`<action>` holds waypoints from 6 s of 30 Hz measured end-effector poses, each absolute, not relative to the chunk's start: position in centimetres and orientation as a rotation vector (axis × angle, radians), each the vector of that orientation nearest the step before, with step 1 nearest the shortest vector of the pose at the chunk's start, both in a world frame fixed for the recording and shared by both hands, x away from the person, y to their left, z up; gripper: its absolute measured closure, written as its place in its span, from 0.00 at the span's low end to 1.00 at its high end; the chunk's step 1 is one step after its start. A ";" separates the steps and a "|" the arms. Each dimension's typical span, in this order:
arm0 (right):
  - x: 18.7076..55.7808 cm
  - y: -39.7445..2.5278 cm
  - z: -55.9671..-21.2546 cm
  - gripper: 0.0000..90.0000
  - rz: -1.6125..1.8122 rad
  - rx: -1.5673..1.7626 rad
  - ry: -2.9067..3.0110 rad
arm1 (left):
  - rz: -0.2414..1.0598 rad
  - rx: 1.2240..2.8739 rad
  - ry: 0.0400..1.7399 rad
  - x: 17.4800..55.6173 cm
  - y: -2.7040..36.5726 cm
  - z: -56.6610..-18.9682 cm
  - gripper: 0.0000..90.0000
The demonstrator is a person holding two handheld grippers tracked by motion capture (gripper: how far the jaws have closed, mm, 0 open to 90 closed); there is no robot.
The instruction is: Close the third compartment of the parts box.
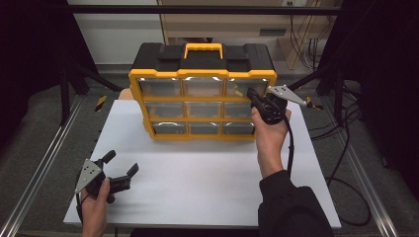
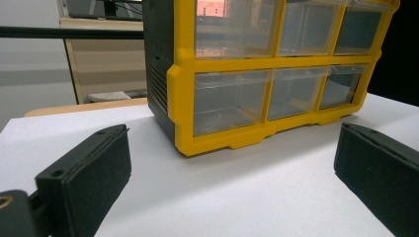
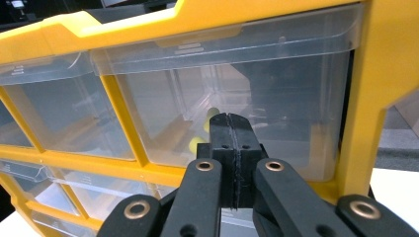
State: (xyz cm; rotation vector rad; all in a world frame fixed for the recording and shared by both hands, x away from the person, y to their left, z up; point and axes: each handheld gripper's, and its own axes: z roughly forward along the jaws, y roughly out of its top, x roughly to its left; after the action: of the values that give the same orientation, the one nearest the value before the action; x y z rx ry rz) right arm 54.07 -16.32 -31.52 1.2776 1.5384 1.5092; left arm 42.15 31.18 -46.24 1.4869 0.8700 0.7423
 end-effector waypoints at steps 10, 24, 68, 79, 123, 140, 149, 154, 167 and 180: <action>53.9 -16.1 -31.4 1.00 1.459 1.251 1.547 | 0.741 1.485 0.876 42.2 31.1 -46.3 0.01; 53.4 -15.8 -30.6 1.00 1.372 1.177 1.572 | 0.739 1.487 0.871 42.3 30.9 -46.3 0.01; 49.9 -17.4 -27.9 0.45 1.429 0.995 1.584 | 0.733 1.491 0.861 42.2 30.9 -46.3 0.01; 49.6 -18.8 -27.8 0.12 1.450 0.991 1.555 | 0.733 1.491 0.861 42.1 30.9 -46.3 0.01; 46.4 -25.6 -31.0 0.03 1.415 1.067 1.524 | 0.755 1.491 0.850 41.0 32.3 -45.8 0.01; 45.3 -26.4 -32.9 0.02 1.410 1.070 1.544 | 0.748 1.497 0.842 41.3 32.0 -46.0 0.01; 44.8 -26.6 -34.5 0.03 1.385 1.069 1.558 | 0.748 1.498 0.837 41.3 32.0 -46.0 0.01; 44.4 -26.6 -35.5 0.03 1.376 1.065 1.562 | 0.752 1.502 0.830 41.2 32.0 -46.0 0.01; 43.5 -26.6 -38.6 0.03 1.377 1.057 1.577 | 0.753 1.504 0.820 41.1 31.9 -46.0 0.01; 42.6 -26.1 -41.3 0.03 1.410 1.064 1.607 | 0.744 1.494 0.796 41.1 31.8 -45.9 0.01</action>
State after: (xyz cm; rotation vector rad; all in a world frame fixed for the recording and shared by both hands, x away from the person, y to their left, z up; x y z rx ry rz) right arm 42.61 -26.09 -41.28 1.0637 1.6075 1.4103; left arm 41.14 31.80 -45.90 1.4938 0.7964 0.7441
